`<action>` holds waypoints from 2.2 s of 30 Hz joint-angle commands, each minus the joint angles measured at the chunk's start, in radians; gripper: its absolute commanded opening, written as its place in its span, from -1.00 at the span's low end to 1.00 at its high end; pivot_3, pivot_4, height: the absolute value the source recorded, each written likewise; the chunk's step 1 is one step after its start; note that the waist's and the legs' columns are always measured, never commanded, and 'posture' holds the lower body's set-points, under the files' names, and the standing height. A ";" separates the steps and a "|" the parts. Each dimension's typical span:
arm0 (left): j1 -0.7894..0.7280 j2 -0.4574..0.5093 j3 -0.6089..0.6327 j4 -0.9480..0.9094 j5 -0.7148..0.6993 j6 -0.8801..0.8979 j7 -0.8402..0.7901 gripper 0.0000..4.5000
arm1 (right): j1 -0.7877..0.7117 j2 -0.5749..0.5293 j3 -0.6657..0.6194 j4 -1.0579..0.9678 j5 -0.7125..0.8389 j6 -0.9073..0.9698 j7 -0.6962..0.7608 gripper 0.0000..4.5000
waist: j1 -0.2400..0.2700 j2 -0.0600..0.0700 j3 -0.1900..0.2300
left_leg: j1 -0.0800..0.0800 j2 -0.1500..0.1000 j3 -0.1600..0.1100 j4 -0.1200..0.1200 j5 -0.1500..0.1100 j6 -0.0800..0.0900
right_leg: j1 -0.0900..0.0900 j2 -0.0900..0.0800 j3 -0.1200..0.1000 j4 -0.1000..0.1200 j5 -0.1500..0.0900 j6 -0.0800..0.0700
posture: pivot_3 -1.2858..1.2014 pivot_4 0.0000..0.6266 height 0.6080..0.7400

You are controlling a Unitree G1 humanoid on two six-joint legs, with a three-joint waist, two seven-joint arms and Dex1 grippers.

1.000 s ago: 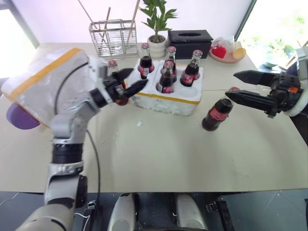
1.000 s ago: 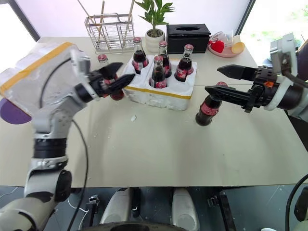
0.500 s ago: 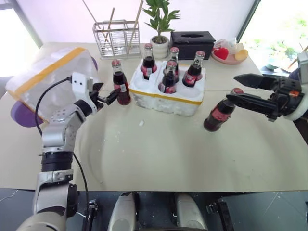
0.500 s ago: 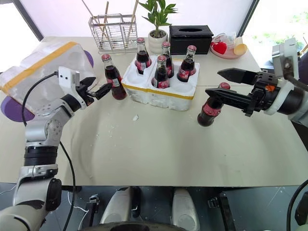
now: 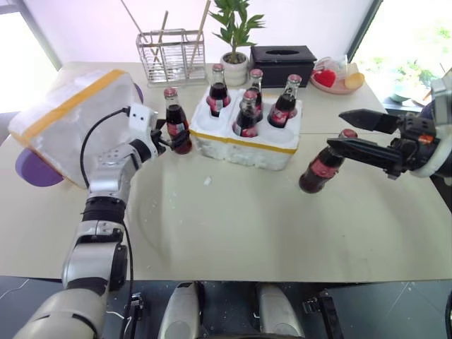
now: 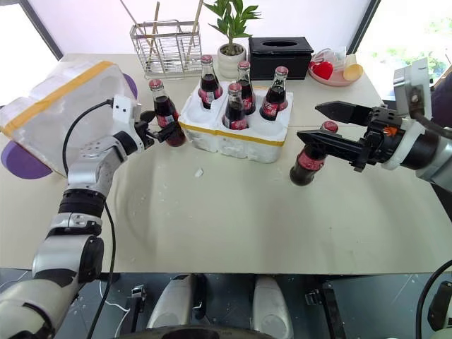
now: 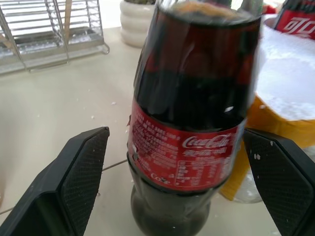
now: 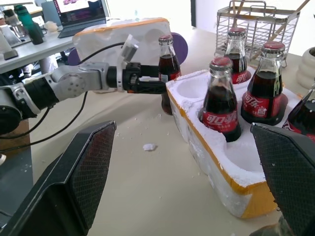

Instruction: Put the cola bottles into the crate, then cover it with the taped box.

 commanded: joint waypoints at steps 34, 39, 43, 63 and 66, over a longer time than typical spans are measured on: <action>-0.314 0.016 -0.009 -0.052 -0.174 0.224 -0.254 0.25 | 0.054 0.021 -0.068 -0.085 0.087 -0.003 -0.106 1.00 | 0.019 -0.006 0.003 | -0.009 -0.001 -0.003 0.001 0.001 -0.001 | -0.006 0.001 -0.002 -0.002 0.002 0.004 | 0.03 -0.52 1.00; -0.300 -0.020 -0.066 0.025 -0.089 0.133 -0.276 0.25 | 0.071 0.026 -0.082 -0.087 0.096 -0.003 -0.122 1.00 | 0.010 -0.007 0.005 | -0.013 0.000 -0.002 0.000 0.001 -0.001 | -0.013 0.001 -0.002 0.002 0.002 0.004 | 0.03 -0.52 1.00; -0.269 -0.050 -0.104 0.085 -0.004 0.041 -0.229 0.25 | 0.087 0.035 -0.083 -0.096 0.098 -0.006 -0.133 1.00 | 0.010 -0.007 0.005 | -0.012 0.000 -0.002 0.000 0.001 -0.001 | -0.012 0.001 -0.002 0.002 0.002 0.004 | 0.03 -0.52 1.00; -0.016 0.179 0.141 -0.655 -0.524 0.680 -0.377 0.99 | 0.457 0.092 -0.459 -0.226 0.186 0.062 -0.202 1.00 | -0.003 -0.006 0.003 | -0.007 0.000 -0.004 0.000 0.001 -0.001 | -0.007 0.001 -0.002 0.004 0.002 0.005 | 0.03 -0.52 1.00; 0.088 0.242 0.085 -0.792 -0.529 0.698 -0.423 0.99 | 0.565 0.189 -0.466 -0.291 0.133 0.007 -0.271 1.00 | -0.002 -0.006 0.003 | 0.001 0.000 -0.004 0.000 0.001 -0.001 | 0.001 0.001 -0.002 0.003 0.000 0.002 | 0.03 -0.52 1.00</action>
